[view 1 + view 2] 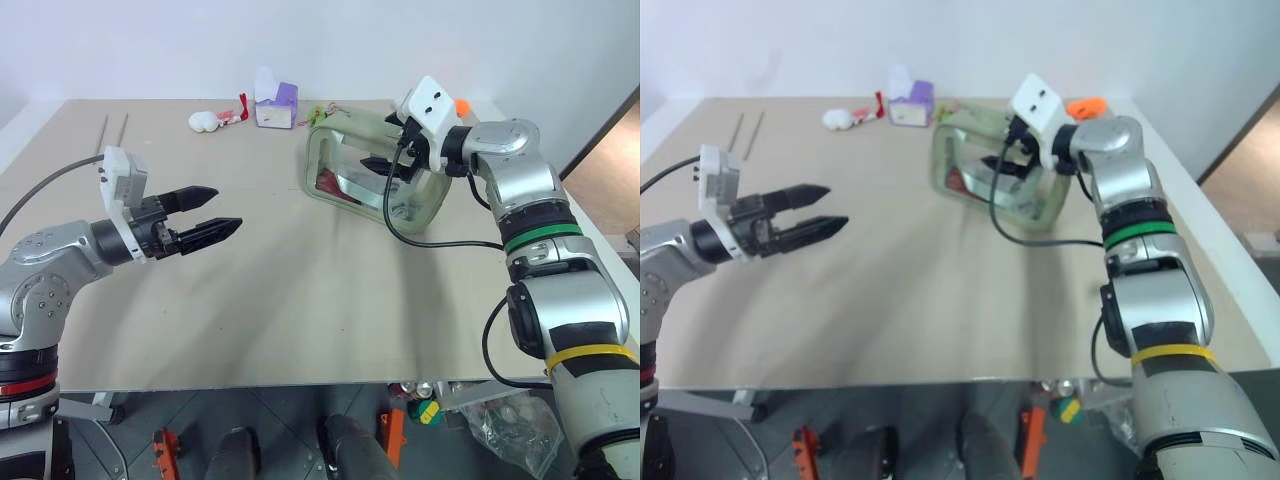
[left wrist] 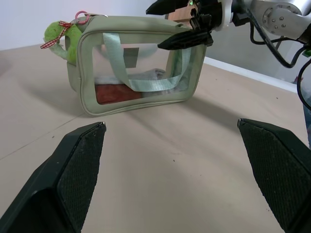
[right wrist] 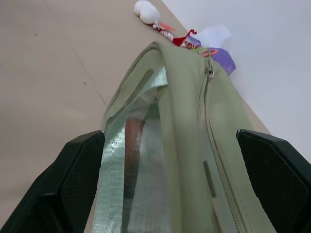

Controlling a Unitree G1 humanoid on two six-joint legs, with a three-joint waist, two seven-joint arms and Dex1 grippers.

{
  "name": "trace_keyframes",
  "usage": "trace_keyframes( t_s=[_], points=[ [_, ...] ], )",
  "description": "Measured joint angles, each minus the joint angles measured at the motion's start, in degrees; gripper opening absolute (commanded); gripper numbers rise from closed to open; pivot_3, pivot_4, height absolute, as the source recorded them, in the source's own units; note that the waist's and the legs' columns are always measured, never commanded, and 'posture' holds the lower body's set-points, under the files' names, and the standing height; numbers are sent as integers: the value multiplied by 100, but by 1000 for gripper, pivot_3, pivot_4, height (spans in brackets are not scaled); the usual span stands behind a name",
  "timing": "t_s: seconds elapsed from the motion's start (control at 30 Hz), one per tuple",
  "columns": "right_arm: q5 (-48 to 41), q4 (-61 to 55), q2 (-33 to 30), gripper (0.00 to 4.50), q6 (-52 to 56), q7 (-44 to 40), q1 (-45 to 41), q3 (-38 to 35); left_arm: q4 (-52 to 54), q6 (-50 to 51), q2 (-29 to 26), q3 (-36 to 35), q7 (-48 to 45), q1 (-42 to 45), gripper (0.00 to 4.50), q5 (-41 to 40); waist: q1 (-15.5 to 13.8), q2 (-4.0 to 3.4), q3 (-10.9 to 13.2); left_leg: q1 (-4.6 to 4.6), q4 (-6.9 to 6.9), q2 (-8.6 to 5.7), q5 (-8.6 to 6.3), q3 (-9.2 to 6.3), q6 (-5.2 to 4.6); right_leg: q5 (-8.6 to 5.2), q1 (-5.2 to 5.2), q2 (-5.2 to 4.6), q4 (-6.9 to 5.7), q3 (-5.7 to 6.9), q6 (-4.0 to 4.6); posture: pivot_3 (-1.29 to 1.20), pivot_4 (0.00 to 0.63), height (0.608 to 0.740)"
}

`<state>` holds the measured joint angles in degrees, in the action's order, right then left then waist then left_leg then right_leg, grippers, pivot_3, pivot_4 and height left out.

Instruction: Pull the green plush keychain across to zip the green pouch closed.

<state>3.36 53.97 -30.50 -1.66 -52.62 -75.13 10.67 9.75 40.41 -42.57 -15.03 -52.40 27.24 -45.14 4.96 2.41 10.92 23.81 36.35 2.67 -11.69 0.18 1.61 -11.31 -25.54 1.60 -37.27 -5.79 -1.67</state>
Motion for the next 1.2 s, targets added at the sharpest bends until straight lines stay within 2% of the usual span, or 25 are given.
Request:
trace_keyframes(
  t_s=[0.03, 0.17, 0.23, 0.5, 0.97, 1.2],
  points=[
    [70, 93, 18, 4487, -77, 8, -11, 24, 0, 0, 4, 0, 20, -2, 4500, 0, 0, 0, 0, -1, 0, 0, 0, -1, 0, 0, 0, 1, -2, 0, 0, 0, 150, 740],
    [343, 341, 29, 3665, -286, 155, -21, 95, 4, -1, 5, -6, 45, -5, 4500, -17, 0, 0, 0, -1, 0, -1, 2, -1, 3, 0, 0, 0, -3, 0, 0, 0, 150, 740],
    [396, 380, 42, 2856, -368, 174, -24, 97, 6, -8, 5, -9, 49, -10, 4500, -25, 1, 0, 0, -1, 1, -1, 2, -1, 3, 0, 0, 0, -3, 0, 0, 0, 150, 740],
    [488, 379, 67, 90, -476, 160, -26, 72, 5, -241, 289, -13, 247, 7, 4500, 18, 2, 0, 0, -5, 4, -1, 3, -2, 4, 2, 5, 0, -6, 0, -1, 0, 150, 740],
    [574, 223, 37, 7, -450, 47, -16, 72, -142, -654, 702, -40, 606, 191, 4500, 98, 0, 0, 0, -7, 8, -1, 4, -3, 6, 5, 9, 0, -7, 0, -3, 0, 150, 740],
    [-7, -1015, -172, 7, 86, -757, 86, -207, -207, -682, 703, -120, 697, 276, 4500, 118, -9, -2, 1, -1, 5, -1, 3, -7, 5, 4, 6, -1, -7, 4, -1, 0, 150, 740]
  ],
)
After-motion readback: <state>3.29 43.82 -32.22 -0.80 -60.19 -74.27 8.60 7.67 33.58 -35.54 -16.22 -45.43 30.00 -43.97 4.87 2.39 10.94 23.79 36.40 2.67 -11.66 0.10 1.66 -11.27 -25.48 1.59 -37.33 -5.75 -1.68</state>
